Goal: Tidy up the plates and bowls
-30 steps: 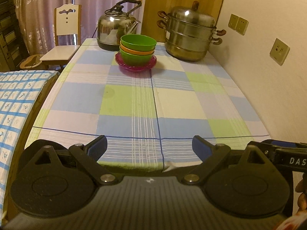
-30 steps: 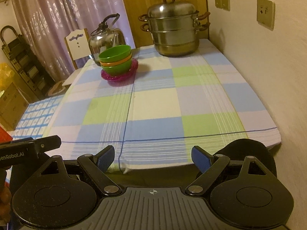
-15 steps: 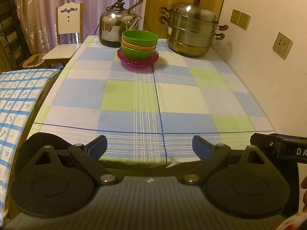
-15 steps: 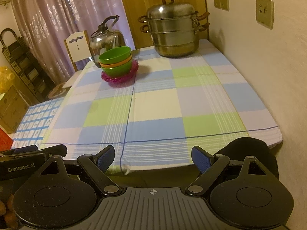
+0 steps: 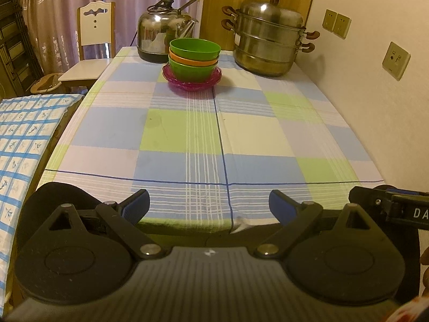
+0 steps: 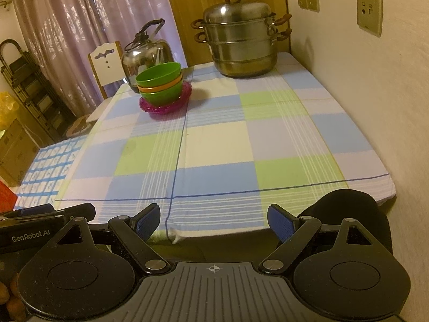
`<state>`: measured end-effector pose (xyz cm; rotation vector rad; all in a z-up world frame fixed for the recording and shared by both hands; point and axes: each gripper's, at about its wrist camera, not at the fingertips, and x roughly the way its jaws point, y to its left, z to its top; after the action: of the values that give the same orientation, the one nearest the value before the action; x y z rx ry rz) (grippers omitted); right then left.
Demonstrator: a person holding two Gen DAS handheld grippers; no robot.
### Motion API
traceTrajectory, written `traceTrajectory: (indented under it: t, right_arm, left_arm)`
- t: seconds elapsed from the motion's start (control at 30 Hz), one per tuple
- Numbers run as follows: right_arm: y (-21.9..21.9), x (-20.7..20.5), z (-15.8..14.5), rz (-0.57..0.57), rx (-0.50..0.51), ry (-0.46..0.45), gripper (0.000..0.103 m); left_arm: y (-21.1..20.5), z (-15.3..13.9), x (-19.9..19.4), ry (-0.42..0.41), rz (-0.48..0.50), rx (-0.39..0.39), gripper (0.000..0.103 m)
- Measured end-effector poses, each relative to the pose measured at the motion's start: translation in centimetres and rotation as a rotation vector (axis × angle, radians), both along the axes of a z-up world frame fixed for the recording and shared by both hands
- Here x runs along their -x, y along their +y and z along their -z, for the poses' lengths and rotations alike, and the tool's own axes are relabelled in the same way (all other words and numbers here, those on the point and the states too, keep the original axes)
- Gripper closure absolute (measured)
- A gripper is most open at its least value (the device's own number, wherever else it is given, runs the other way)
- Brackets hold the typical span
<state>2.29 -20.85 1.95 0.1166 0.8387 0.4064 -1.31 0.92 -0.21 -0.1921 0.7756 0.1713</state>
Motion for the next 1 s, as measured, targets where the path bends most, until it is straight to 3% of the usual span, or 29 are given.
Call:
traceTrajectory:
  t: [1.0]
  right_arm:
    - [-0.04,-0.01,-0.13,0.009,-0.001,-0.011,0.016]
  left_arm:
    - [0.05,0.45,0.06,0.003,0.001,-0.003,0.008]
